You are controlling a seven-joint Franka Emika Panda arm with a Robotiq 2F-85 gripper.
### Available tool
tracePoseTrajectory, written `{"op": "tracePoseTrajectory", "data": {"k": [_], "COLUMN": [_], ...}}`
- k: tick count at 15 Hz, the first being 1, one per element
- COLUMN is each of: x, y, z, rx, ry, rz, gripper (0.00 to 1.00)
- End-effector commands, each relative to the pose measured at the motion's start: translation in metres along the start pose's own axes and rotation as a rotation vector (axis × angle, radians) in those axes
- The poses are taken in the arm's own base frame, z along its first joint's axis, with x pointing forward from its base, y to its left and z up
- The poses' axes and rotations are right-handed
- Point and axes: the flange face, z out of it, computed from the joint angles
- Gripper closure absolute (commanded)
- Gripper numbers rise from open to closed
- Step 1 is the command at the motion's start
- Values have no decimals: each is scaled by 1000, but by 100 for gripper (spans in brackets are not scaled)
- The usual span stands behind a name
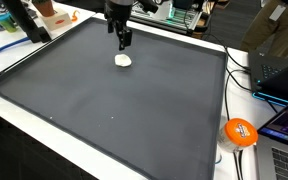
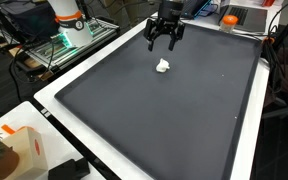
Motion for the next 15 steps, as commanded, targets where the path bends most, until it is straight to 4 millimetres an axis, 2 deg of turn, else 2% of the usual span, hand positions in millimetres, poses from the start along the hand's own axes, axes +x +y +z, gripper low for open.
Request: {"op": "tracePoseTrajectory", "data": {"k": [1, 5, 7, 9, 10, 11, 13, 15], "x": [-10, 3, 12, 28, 38, 25, 34, 30], "y": [-3, -5, 0, 13, 23, 8, 15, 10], "z": [-35, -96, -129, -151, -154, -150, -157, -154], "rx": [-17, -94, -50, 22, 80, 8, 24, 20], "ry": [25, -28, -55, -103, -120, -73, -67, -72], "rz": [-158, -363, -479, -557, -572, -525, -524, -531], "gripper": [0, 0, 0, 0, 0, 0, 0, 0]}}
